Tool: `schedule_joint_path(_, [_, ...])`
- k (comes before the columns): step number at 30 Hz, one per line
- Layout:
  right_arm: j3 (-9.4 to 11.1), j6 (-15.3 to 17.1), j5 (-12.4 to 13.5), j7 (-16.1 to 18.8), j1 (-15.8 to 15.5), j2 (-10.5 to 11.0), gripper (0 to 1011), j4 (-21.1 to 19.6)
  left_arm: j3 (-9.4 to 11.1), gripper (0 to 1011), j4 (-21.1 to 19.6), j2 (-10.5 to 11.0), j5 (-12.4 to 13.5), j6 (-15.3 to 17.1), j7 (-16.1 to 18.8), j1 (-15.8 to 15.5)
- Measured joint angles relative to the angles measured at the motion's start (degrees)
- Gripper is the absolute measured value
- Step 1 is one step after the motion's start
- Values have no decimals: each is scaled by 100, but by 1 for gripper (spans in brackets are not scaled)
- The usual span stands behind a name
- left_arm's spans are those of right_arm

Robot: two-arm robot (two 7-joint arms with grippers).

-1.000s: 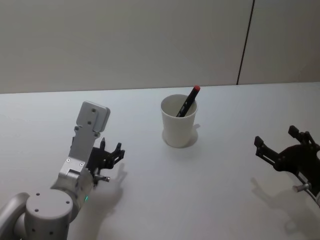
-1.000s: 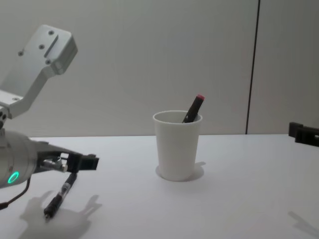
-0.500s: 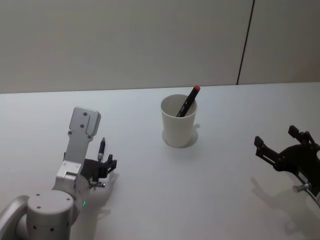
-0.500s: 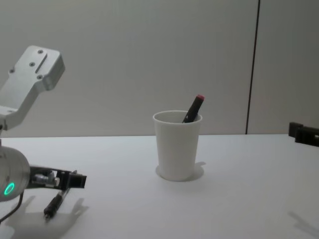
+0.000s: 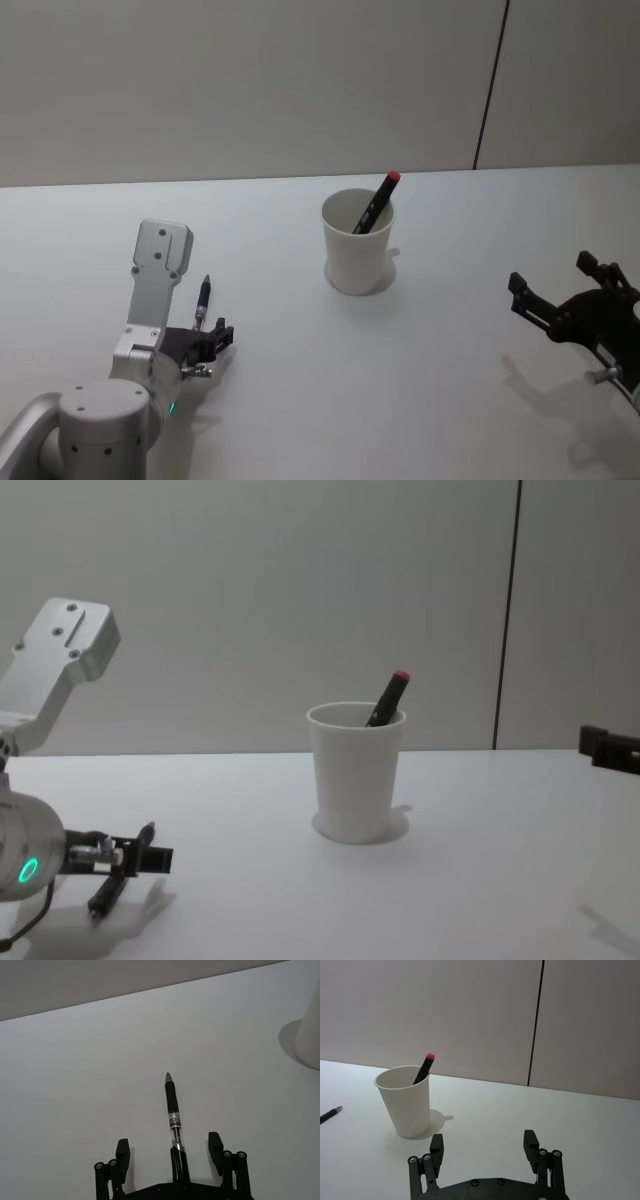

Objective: Place the pen into the pen holder.

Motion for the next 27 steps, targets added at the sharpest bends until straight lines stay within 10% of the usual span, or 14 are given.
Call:
schedule_joint_path(14, [0, 0, 0, 0, 0, 0, 1002, 0, -102, 982, 181, -131, -150, 44, 23, -57])
schedule_joint_path(27, [0, 0, 0, 0, 0, 0, 1002, 0, -188, 669, 247, -200, -209, 62, 75, -42])
